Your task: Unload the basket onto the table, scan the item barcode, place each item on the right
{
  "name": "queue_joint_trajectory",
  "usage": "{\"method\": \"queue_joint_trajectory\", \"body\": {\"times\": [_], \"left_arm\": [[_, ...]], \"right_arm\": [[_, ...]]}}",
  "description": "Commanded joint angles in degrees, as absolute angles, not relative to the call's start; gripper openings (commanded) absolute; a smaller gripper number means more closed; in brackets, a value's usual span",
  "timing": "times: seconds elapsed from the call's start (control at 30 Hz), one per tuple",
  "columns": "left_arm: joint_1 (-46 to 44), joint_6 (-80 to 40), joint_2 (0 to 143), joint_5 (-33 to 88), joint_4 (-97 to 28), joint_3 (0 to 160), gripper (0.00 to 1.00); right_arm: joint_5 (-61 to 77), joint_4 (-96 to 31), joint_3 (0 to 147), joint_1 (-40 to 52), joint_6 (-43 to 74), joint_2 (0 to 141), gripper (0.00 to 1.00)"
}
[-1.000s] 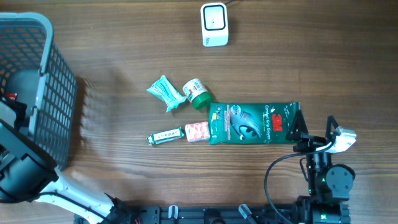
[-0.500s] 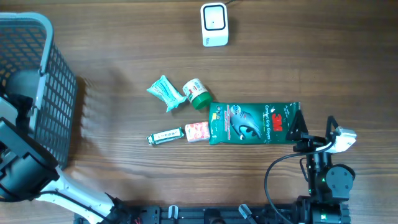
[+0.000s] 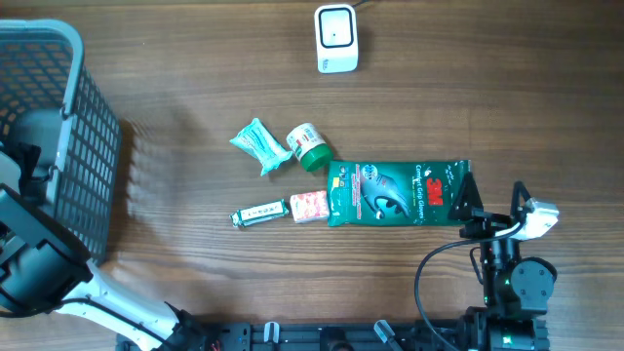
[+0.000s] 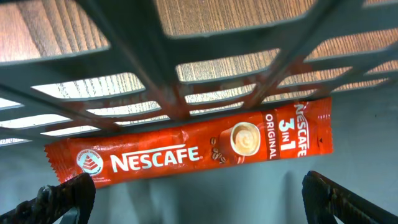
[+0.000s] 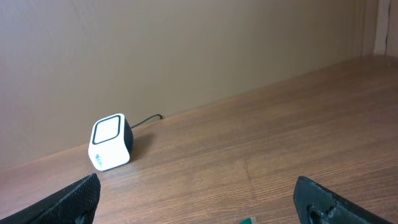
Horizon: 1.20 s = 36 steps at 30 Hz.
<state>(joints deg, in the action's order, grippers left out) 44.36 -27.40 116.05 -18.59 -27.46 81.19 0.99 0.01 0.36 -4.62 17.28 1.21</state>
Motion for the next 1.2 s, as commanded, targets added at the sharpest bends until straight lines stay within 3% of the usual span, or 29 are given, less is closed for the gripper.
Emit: {"method": "queue_joint_trajectory", "body": {"times": [0.0,0.77,0.87,0.9,1.0,1.17], "left_arm": [[45.5,-30.3,117.0,-20.2,-27.7,82.3,1.0],[45.6,-30.0,120.8,-20.2,-27.9,82.3,1.0],[45.6,-28.7,121.3,-20.2,-28.1,82.3,0.77],[45.6,-28.2,121.3,-20.3,-28.1,82.3,0.55],[45.5,-27.2,121.1,-20.7,-28.4,82.3,0.06],[44.1,-27.2,120.3,-22.9,-28.3,82.3,0.04]], "right_arm": [[0.6,0.3,0.3,-4.4,16.6,0.9,0.99],[0.6,0.3,0.3,-4.4,16.6,0.9,1.0],[0.6,0.3,0.3,-4.4,16.6,0.9,1.0],[0.6,0.3,0.3,-4.4,16.6,0.9,1.0],[0.6,0.3,0.3,-4.4,16.6,0.9,1.0],[0.6,0.3,0.3,-4.4,16.6,0.9,1.0]]}}
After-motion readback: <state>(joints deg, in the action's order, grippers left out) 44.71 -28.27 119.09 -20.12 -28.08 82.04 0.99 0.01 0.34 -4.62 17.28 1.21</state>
